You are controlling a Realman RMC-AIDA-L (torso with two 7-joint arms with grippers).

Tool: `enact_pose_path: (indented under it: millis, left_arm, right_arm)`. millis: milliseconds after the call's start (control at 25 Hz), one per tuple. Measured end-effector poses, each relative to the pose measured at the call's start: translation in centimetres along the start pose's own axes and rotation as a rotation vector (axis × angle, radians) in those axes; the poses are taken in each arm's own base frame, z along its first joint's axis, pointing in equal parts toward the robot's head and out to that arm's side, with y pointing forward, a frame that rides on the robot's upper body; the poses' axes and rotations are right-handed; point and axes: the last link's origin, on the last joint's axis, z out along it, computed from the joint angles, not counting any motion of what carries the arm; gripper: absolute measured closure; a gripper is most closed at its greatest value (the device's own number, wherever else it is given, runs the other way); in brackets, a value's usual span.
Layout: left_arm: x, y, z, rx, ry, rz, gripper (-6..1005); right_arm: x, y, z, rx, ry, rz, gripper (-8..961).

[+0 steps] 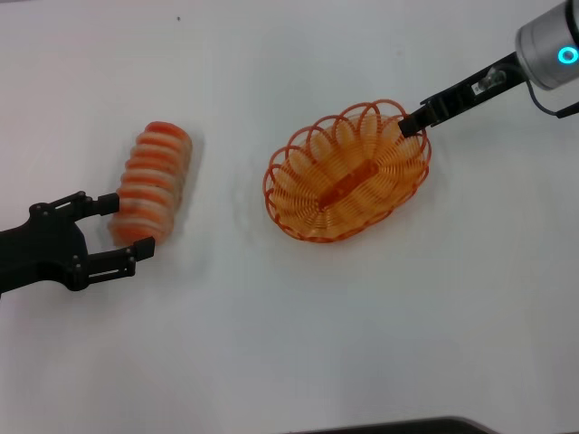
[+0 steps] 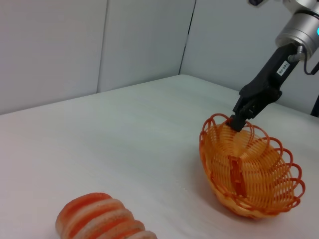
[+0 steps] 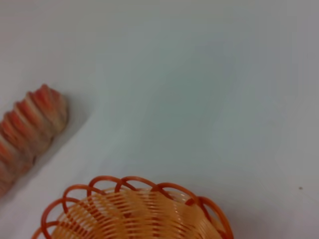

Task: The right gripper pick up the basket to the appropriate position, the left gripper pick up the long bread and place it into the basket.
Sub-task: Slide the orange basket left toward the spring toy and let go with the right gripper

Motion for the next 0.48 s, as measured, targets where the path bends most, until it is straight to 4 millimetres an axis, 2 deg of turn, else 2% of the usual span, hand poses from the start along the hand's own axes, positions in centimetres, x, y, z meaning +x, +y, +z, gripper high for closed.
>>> enact_pose_path:
  millis: [320,480]
  left_arm:
    - [0.0,0.0,0.0,0.000,0.000,0.001,141]
    - [0.1,0.0,0.0,-0.001,0.000,0.003,141]
  right_arm:
    - [1.4,-1.0,-0.8,-0.116,-0.120,0.148,875]
    - [1.9,-1.2,-0.3,-0.151,-0.134,0.194,883]
